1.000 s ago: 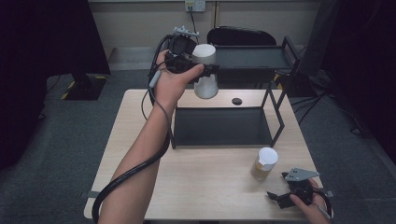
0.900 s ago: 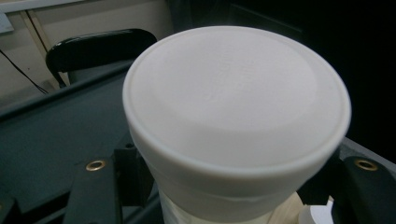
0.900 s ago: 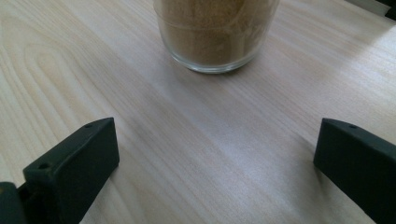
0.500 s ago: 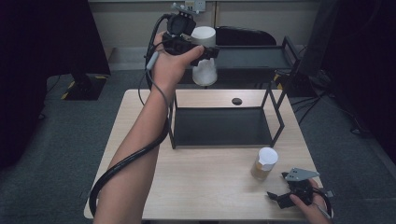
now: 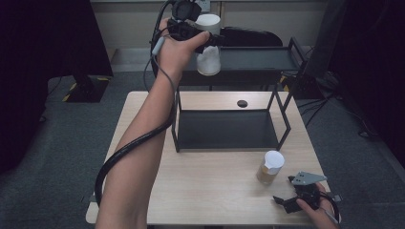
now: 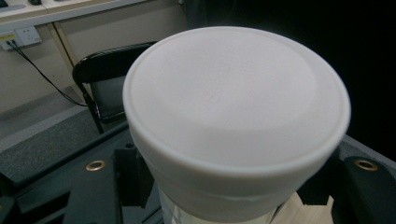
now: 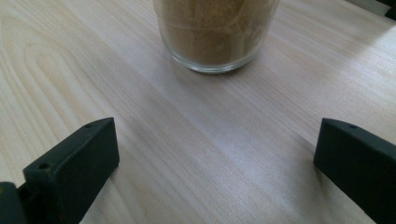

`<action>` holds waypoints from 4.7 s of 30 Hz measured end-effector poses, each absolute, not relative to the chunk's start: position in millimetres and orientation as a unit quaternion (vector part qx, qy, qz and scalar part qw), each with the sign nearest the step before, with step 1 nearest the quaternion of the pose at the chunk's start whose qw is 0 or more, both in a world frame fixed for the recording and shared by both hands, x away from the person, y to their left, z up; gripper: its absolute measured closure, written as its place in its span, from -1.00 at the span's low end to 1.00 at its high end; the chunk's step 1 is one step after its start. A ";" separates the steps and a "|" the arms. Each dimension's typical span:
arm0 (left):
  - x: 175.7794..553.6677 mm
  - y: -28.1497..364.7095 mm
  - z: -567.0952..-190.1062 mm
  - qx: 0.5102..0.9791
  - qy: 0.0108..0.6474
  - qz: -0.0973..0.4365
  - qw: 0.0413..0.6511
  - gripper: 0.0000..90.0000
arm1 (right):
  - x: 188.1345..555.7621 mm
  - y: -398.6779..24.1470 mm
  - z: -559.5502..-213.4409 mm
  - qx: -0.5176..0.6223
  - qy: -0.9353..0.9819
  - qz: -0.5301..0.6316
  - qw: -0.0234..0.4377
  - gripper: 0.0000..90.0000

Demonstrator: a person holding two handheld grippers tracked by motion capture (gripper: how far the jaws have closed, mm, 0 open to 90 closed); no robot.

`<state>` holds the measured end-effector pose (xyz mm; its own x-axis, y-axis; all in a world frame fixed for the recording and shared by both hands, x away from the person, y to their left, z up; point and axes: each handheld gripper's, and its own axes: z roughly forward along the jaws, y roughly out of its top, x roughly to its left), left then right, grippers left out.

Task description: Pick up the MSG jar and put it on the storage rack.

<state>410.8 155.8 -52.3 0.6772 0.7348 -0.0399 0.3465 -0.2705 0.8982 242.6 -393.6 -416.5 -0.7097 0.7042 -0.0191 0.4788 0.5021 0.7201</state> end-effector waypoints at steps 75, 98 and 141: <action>434.6 144.3 -88.0 0.735 0.425 0.218 0.481 -0.92 | 241.9 -393.4 -416.4 0.349 0.852 0.358 0.158 -1.00; 397.9 172.9 -146.4 0.731 0.381 0.178 0.538 -0.98 | 241.9 -393.3 -416.4 0.349 0.852 0.358 0.157 -1.00; 382.4 177.8 -291.9 0.761 0.336 0.102 0.546 -0.99 | 241.6 -393.3 -416.7 0.349 0.851 0.359 0.158 -1.00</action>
